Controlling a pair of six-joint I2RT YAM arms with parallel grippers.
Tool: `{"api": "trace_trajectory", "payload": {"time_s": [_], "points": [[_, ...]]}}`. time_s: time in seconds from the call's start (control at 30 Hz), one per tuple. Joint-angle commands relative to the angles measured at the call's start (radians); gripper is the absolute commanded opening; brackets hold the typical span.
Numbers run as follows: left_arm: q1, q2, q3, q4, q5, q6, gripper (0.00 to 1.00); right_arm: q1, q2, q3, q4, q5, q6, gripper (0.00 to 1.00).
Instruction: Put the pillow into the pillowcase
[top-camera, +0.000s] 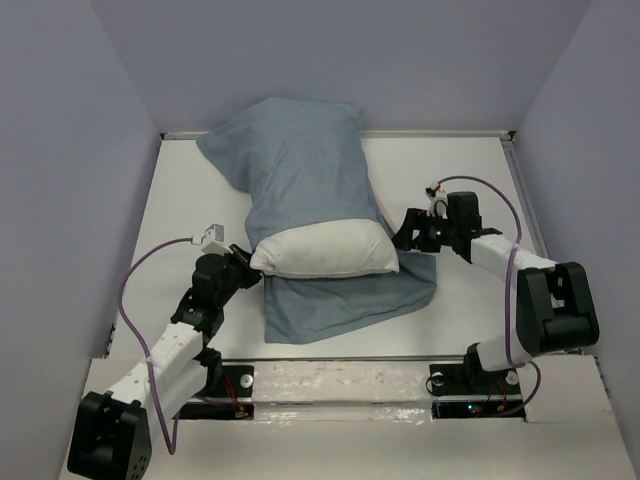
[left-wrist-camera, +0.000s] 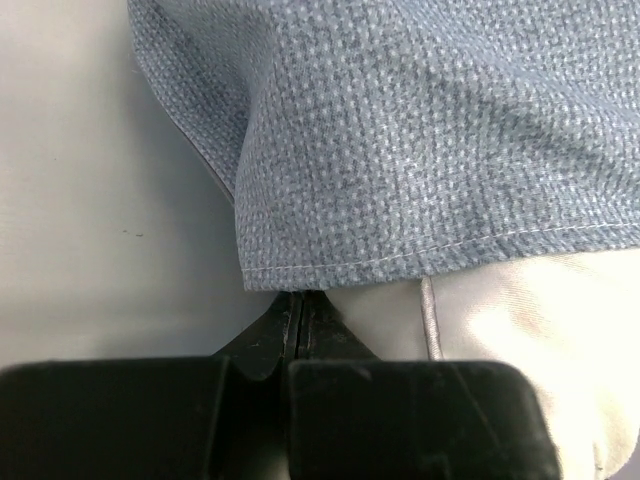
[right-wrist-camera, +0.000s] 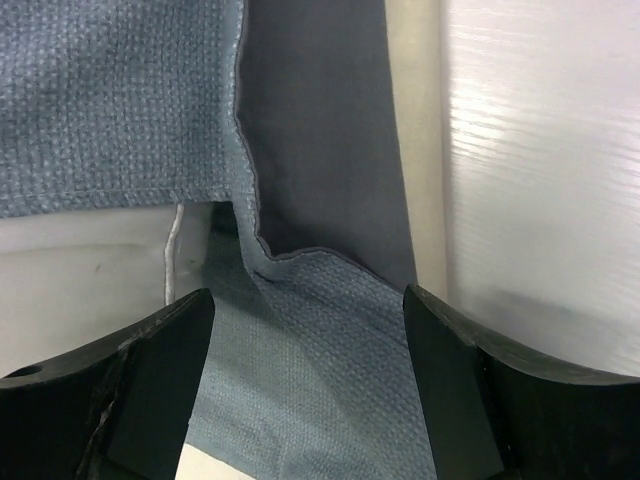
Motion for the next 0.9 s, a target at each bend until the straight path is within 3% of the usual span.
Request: {"api": "trace_trajectory", "payload": {"time_s": [0.0,0.27,0.33,0.6,0.77,0.87], "points": [[0.007,-0.022,0.027,0.051,0.04,0.005,0.0,0.033,0.072,0.01,0.068,-0.102,0.014,0.8],[0.007,-0.085,0.061,0.02,0.062,0.025,0.0,0.155,0.131,-0.053,0.13,0.005,0.035,0.79],[0.007,-0.093,0.079,0.009,0.07,0.033,0.0,0.165,0.121,-0.073,0.146,-0.002,0.049,0.7],[0.007,-0.131,0.133,-0.005,0.094,0.027,0.0,0.183,0.042,-0.147,0.226,-0.065,0.092,0.0],[0.007,-0.171,0.207,-0.034,0.097,0.038,0.0,0.183,-0.177,-0.205,0.253,-0.094,0.155,0.0],[0.007,-0.194,0.273,-0.061,0.093,0.056,0.0,0.183,-0.383,-0.196,0.169,-0.084,0.181,0.0]]}}
